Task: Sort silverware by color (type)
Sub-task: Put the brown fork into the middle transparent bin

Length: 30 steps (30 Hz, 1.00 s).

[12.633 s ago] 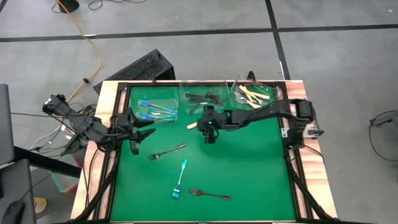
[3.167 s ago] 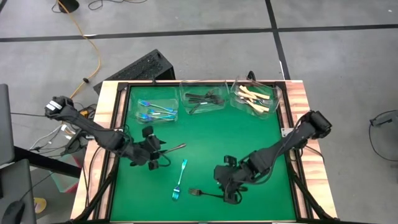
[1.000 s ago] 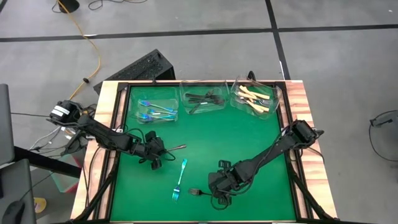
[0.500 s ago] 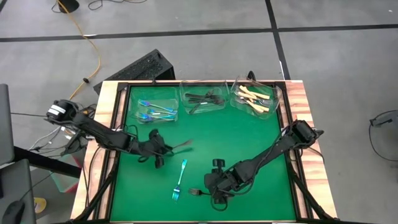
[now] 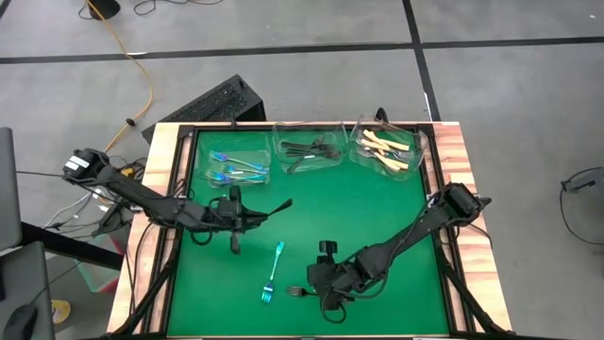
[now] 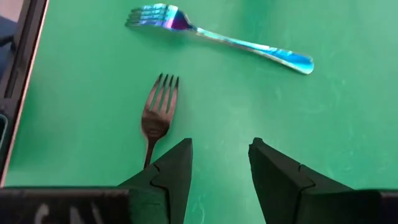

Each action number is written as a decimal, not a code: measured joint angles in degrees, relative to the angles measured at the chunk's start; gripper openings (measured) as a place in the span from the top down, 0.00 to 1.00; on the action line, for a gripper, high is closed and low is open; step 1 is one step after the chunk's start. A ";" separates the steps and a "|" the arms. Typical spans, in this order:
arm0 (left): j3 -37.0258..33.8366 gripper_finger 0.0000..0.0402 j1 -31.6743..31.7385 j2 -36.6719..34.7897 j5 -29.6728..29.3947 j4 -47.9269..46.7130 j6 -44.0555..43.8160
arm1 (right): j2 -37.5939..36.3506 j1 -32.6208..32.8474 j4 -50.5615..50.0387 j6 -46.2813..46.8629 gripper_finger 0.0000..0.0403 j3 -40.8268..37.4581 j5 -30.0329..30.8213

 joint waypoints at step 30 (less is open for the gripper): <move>0.11 1.00 -1.65 6.41 8.29 24.76 11.53 | -18.00 -15.36 68.43 -19.78 0.61 -30.64 -7.84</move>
